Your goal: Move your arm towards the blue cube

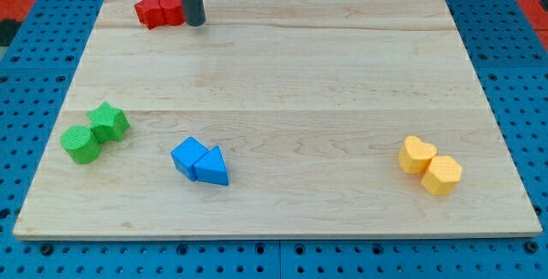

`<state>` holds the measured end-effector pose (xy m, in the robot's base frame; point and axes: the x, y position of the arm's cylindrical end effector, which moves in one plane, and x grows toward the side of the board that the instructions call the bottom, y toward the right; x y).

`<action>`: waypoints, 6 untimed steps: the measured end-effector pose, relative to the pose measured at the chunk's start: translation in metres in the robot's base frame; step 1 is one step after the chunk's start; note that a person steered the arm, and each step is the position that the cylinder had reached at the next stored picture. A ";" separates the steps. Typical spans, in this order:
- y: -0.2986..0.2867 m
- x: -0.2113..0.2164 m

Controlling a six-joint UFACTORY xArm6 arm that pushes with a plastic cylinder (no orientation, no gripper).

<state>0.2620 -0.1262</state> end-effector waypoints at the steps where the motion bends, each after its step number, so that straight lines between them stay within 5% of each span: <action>1: -0.009 0.045; 4: -0.011 0.202; 6: -0.015 0.255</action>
